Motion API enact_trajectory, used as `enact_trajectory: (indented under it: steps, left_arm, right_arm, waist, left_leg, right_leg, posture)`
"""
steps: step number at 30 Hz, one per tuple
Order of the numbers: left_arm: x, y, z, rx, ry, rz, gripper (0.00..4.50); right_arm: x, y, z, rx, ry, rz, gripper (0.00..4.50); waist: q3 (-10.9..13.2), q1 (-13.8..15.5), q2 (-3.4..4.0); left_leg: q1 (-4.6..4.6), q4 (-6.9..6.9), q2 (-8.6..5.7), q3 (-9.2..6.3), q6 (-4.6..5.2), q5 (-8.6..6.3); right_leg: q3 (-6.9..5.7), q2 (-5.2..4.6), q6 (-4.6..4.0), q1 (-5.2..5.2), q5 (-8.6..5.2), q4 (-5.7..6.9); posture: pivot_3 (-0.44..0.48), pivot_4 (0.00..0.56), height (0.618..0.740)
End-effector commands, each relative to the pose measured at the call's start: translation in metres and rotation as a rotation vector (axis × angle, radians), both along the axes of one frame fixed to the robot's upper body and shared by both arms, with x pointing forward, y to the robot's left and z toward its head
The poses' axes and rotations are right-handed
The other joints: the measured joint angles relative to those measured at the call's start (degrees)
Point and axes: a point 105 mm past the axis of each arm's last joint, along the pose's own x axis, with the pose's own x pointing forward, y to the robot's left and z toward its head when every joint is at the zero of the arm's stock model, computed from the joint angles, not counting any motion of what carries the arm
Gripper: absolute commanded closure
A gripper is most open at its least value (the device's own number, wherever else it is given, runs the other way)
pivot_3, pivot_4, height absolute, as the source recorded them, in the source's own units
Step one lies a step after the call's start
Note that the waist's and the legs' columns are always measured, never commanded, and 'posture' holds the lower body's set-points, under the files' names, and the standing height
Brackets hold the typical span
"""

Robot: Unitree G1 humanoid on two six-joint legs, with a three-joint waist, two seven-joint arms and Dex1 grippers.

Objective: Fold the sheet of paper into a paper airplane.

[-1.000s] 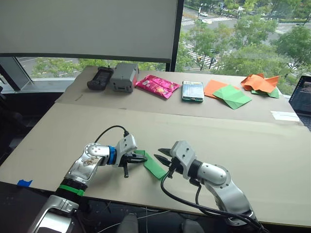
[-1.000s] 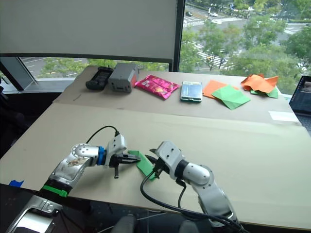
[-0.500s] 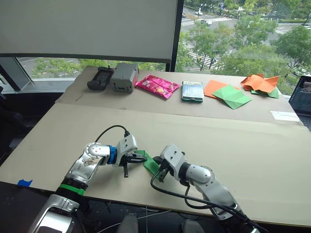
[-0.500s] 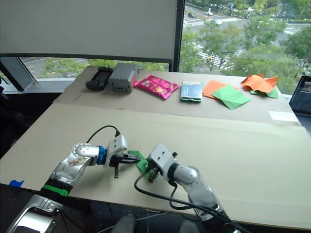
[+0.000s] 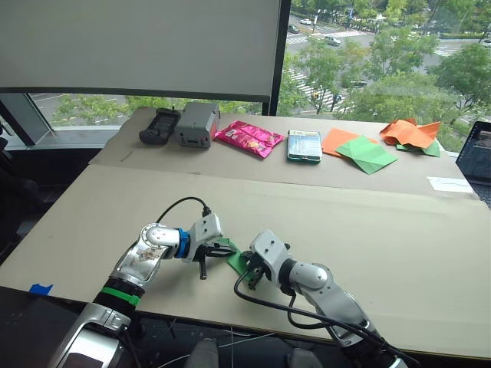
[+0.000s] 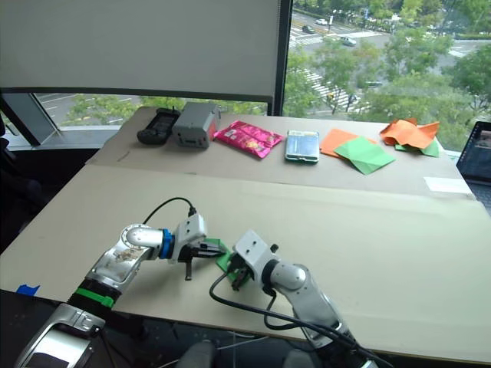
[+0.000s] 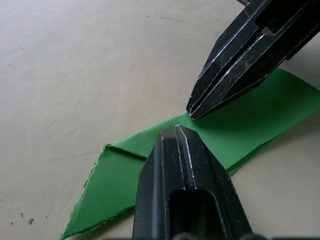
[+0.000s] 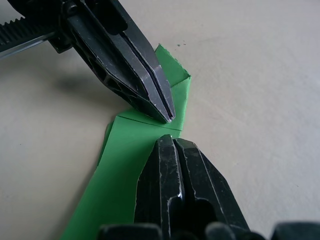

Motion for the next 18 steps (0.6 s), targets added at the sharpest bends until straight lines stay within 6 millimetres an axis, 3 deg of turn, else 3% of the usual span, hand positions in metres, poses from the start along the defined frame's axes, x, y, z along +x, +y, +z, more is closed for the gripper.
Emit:
enact_trajectory:
  steps: [1, 5, 18]
  left_arm:
    - [-0.004, 0.001, -0.014, 0.053, 0.027, -0.004, 4.5]
    - [-0.004, 0.002, -0.016, 0.062, 0.024, -0.006, 4.5]
    - [-0.005, 0.003, -0.02, 0.077, 0.019, -0.015, 4.5]
  right_arm:
    - [-0.006, -0.004, -0.021, -0.052, 0.105, -0.029, 4.47]
    - [-0.014, -0.01, -0.032, -0.081, 0.177, -0.033, 4.47]
    - [-0.033, -0.033, -0.034, -0.095, 0.216, -0.075, 4.47]
  waist:
    - [-0.1, 0.0, 0.01]
    - [-0.2, 0.0, 0.03]
    - [-0.2, 0.1, 0.01]
  left_leg:
    - [0.0, 0.0, 0.0, 0.0, 0.0, 0.0]
    - [0.01, 0.0, 0.0, 0.0, 0.0, 0.0]
    - [0.0, 0.0, 0.0, 0.0, -0.02, -0.01]
  right_leg:
    - [0.0, 0.0, 0.0, 0.0, 0.0, 0.0]
    - [0.0, 0.0, -0.01, 0.01, -0.01, 0.0]
    - [0.0, -0.02, -0.04, 0.02, -0.04, -0.03]
  posture:
    - [0.0, 0.15, 0.713]
    - [0.0, 0.15, 0.713]
    - [0.0, 0.15, 0.713]
